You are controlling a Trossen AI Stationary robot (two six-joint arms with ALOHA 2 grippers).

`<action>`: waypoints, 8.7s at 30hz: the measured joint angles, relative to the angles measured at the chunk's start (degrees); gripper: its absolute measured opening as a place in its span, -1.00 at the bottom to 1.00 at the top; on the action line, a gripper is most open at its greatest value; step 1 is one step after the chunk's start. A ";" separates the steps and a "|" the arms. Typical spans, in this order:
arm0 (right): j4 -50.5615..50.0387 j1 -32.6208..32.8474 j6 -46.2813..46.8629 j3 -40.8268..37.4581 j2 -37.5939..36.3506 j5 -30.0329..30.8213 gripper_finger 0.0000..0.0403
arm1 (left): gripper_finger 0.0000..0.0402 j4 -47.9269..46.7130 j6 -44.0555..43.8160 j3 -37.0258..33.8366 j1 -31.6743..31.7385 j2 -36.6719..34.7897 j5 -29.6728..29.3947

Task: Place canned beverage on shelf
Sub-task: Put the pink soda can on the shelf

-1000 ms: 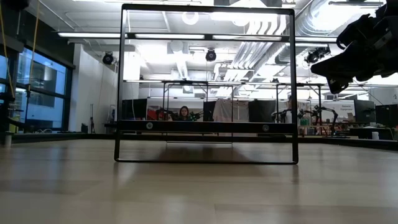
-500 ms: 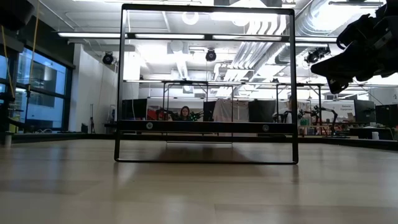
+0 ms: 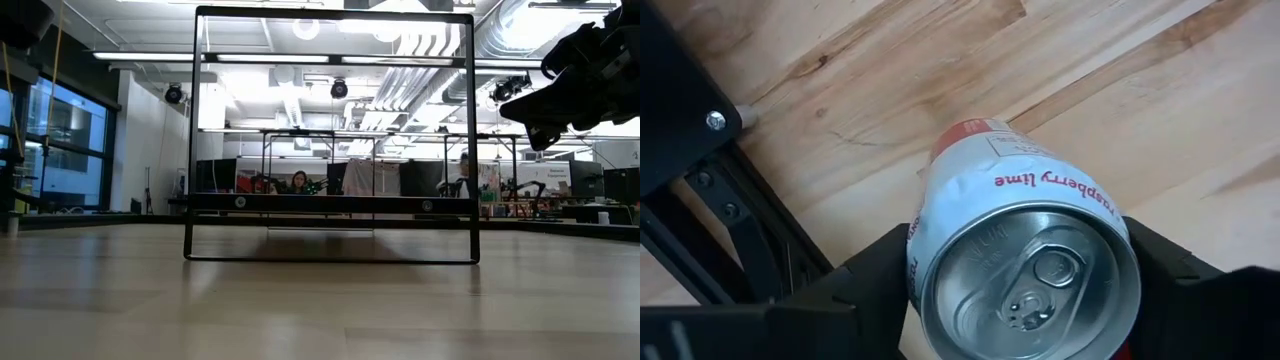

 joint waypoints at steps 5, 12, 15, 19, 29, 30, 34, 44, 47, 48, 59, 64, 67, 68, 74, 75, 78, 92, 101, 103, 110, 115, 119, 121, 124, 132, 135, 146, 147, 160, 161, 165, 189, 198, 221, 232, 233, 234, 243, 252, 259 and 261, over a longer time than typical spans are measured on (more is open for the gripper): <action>0.00 0.02 -0.02 0.00 0.00 0.00 -1.00 | 0.10 -1.84 -0.16 -0.10 0.02 -2.45 -1.37; 0.00 0.00 0.00 0.00 0.00 0.00 -1.00 | 0.10 -7.49 2.00 3.08 2.12 -11.24 -8.13; 0.00 0.00 -0.02 0.00 0.00 -0.02 -1.00 | 0.10 -10.83 6.85 7.38 5.46 -15.14 -14.25; 0.00 0.00 0.00 0.00 0.00 -0.02 -1.00 | 0.10 -10.80 19.78 14.97 13.07 -18.47 -21.27; 0.00 0.01 0.00 0.00 0.00 0.00 -1.00 | 0.10 -10.02 67.70 37.45 44.11 -8.01 -18.64; 0.01 0.02 -0.01 0.00 0.00 -0.01 -1.00 | 0.10 -9.88 72.02 39.64 46.87 -5.96 -17.59; 0.02 0.00 -0.02 0.00 0.00 0.00 -1.00 | 0.11 -9.09 85.95 46.47 55.67 2.35 -13.77; 0.00 0.01 0.00 0.00 -0.01 -0.02 -1.00 | 0.12 -5.85 103.10 51.00 64.51 19.94 -0.95; 0.00 0.00 -0.01 0.00 0.00 -0.02 -1.00 | 0.12 -6.80 105.45 51.00 65.64 24.25 -0.61; 0.00 0.00 0.00 0.00 0.00 0.00 -1.00 | 0.13 -7.00 106.08 51.00 65.93 25.59 -0.49; 0.02 0.02 -0.02 0.00 0.00 0.00 -1.00 | 0.13 -6.95 109.63 51.01 67.30 35.03 2.19; 0.00 0.01 0.00 0.00 -0.01 0.00 -1.00 | 0.13 -6.84 111.25 50.97 67.30 36.29 2.16; 0.00 0.00 0.00 0.00 0.00 -0.02 -1.00 | 0.13 -6.55 111.84 50.95 67.30 36.62 2.21; 0.01 0.02 0.00 0.00 -0.02 -0.02 -1.00 | 0.13 -6.47 111.87 50.95 67.30 36.72 2.07; 0.00 0.00 -0.01 0.00 0.00 0.00 -1.00 | 0.14 -3.60 111.86 50.95 67.30 36.81 1.95; 0.00 0.01 -0.01 0.00 0.00 -0.02 -1.00 | 0.15 -2.91 111.73 50.95 67.26 36.81 1.87; 0.00 0.00 0.00 0.00 0.00 -0.01 -1.00 | 0.20 -2.60 110.46 50.93 67.25 36.81 1.47; 0.00 0.00 0.00 0.00 0.00 0.00 -1.00 | 0.38 -3.12 113.50 50.89 67.23 36.81 1.01; 0.00 0.01 0.00 0.00 -0.02 -0.01 -1.00 | 0.64 -3.04 113.71 50.89 67.23 36.61 1.01; 0.00 0.01 -0.01 0.00 0.00 0.00 -1.00 | 0.72 -3.04 113.56 50.89 67.23 36.58 1.01; 0.00 0.02 0.00 0.00 0.00 -0.02 -1.00 | 0.95 -4.63 113.38 55.51 67.23 36.37 1.03; 0.01 0.02 0.00 0.00 -0.01 -0.01 -1.00 | 0.99 -6.00 113.17 64.49 67.23 36.33 1.08; 0.01 0.01 -0.01 0.00 -0.01 0.00 -1.00 | 0.99 -6.86 110.81 72.13 67.23 36.28 2.61; 0.00 0.00 0.00 0.00 -0.02 -0.02 -1.00 | 0.99 -6.95 108.85 74.62 67.23 35.59 3.52; 0.02 0.02 -0.02 0.00 -0.02 0.00 -1.00 | 0.99 -6.60 107.34 75.41 66.89 33.22 7.41; 0.00 0.00 -0.02 0.00 -0.02 0.00 -1.00 | 0.99 -0.97 106.49 70.77 60.99 23.77 15.15; 0.00 0.00 0.00 0.00 0.00 0.00 -1.00 | 0.99 5.99 105.58 62.77 57.47 18.20 15.13; 0.00 0.00 0.00 0.00 0.00 -0.02 -1.00 | 0.99 39.77 87.63 16.76 47.84 -9.84 0.64; 0.00 0.01 0.00 0.00 -0.02 -0.02 -1.00 | 0.99 42.04 85.53 13.50 47.19 -12.05 -0.12; 0.12 0.00 -1.03 0.00 -0.02 1.15 -1.00 | 0.99 50.06 86.51 1.67 44.98 -21.67 -1.72; 0.13 0.00 -1.05 0.00 -0.02 1.29 -1.00 | 0.99 50.16 87.92 1.67 44.96 -21.39 -1.88; 0.13 0.00 -1.05 0.00 0.00 1.31 -1.00 | 0.99 49.92 88.66 1.64 44.96 -20.19 -1.43; 32.82 0.00 32.90 1.99 0.45 27.12 -1.00 | 0.99 50.97 76.79 1.67 44.97 -20.39 -11.82; 25.21 0.00 18.22 21.43 12.54 16.35 -1.00 | 0.99 60.14 88.20 -0.39 42.02 -21.83 -13.41; -2.11 0.17 7.50 46.51 48.77 9.98 -0.92 | 0.99 80.87 93.33 -19.32 43.72 -23.94 -11.73; -2.45 0.17 7.52 46.51 49.05 9.05 -0.92 | 0.67 77.43 81.23 -17.89 45.09 -15.84 -18.36; -2.45 0.17 7.52 46.51 49.05 9.07 -0.92 | 0.58 75.71 80.15 -16.80 44.78 -14.06 -19.39; -2.45 0.17 7.52 46.51 49.05 9.07 -0.92 | 0.49 73.68 79.05 -15.52 44.40 -12.23 -20.74; -2.47 0.17 7.52 46.51 49.05 9.13 -0.92 | 0.04 58.40 64.12 -7.78 41.82 -2.46 -27.61; -3.66 0.17 7.36 46.51 49.05 9.16 -0.92 | 0.05 60.06 62.32 -7.80 40.72 -0.77 -30.91; -4.21 0.17 7.50 46.51 49.05 9.15 -0.92 | 0.06 60.28 68.62 -7.80 41.68 -0.79 -30.08; -4.20 0.17 7.50 46.51 49.05 8.89 -0.92 | 0.11 60.31 66.86 -7.80 42.37 -0.79 -29.24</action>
